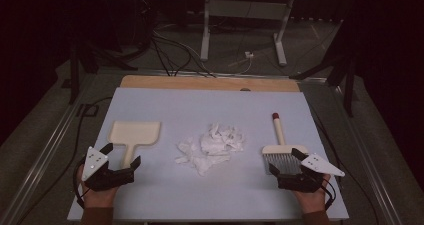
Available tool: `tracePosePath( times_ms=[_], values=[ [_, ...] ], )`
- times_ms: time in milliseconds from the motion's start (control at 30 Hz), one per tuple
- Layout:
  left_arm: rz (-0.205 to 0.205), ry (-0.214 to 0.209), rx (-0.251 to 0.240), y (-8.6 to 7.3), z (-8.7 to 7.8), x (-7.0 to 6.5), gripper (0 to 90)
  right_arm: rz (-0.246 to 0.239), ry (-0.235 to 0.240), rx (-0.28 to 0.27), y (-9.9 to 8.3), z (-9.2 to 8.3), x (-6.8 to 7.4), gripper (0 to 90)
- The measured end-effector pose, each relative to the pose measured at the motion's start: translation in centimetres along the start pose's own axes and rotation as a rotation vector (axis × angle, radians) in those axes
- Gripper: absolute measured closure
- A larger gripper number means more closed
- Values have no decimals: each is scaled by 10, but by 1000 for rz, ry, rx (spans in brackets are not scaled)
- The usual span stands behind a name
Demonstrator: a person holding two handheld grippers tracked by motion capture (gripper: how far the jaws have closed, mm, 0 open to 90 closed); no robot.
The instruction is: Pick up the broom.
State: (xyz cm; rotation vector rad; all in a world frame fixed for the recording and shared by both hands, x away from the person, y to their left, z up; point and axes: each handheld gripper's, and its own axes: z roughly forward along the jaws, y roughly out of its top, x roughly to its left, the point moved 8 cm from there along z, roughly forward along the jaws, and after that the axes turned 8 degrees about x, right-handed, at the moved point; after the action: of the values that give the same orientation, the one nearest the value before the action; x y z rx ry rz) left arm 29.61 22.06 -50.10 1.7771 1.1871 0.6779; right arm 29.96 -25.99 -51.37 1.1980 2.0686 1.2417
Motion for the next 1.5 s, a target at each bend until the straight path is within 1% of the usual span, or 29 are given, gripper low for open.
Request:
tracePosePath(
  times_ms=[100,233,300,333,367,433,467,533,567,600,667,733,800,833,867,933,967,1033,1067,1233,1300,1367,1433,1467,1500],
  values=[
    [1,2,5,-1,1,-1,7,5,-10,0,0,-1,-1,0],
    [15,13,20,-2,3,-3,7,16,-12,-1,1,-2,0,0],
    [19,16,23,-3,4,-3,7,19,-27,-1,3,-4,-1,0],
    [19,19,27,-4,5,-3,7,15,-39,3,6,-5,-1,0],
    [21,22,29,-4,6,-3,7,15,-39,3,6,-5,-1,0],
    [22,29,36,-5,8,-3,7,29,-48,7,13,-5,-5,0],
    [21,29,38,-5,9,-3,7,29,-48,7,13,-5,-5,0],
    [16,30,42,-6,10,-3,7,35,-59,9,19,-5,-7,0],
    [15,27,43,-6,10,-4,7,40,-61,8,25,-6,-10,0],
    [18,26,45,-7,10,-4,7,40,-61,8,25,-6,-10,0],
    [16,23,47,-8,11,-5,7,41,-64,16,32,-5,-12,0],
    [20,20,46,-8,12,-6,7,34,-75,29,38,-3,-15,0],
    [11,19,43,-9,12,-7,7,27,-82,44,47,0,-19,0],
    [7,22,38,-9,12,-8,7,27,-82,44,47,0,-19,0],
    [8,19,40,-9,12,-8,6,29,-85,41,53,2,-22,0],
    [15,20,43,-9,13,-9,7,32,-91,45,55,4,-24,0],
    [16,18,41,-9,13,-9,6,47,-98,60,59,8,-29,0],
    [15,19,41,-9,13,-9,6,53,-100,62,61,9,-31,0],
    [13,20,40,-9,13,-9,7,62,-104,68,64,12,-35,0],
    [2,21,38,-10,13,-7,7,65,-113,79,72,17,-42,0],
    [1,21,39,-11,13,-7,6,57,-127,89,76,21,-45,0],
    [5,18,42,-11,13,-8,7,54,-140,102,81,28,-52,0],
    [10,18,44,-11,14,-9,7,56,-147,108,82,31,-54,0],
    [12,18,44,-11,14,-9,7,56,-158,118,84,39,-59,0],
    [11,16,43,-11,14,-10,7,59,-164,125,85,43,-62,0]
  ],
)
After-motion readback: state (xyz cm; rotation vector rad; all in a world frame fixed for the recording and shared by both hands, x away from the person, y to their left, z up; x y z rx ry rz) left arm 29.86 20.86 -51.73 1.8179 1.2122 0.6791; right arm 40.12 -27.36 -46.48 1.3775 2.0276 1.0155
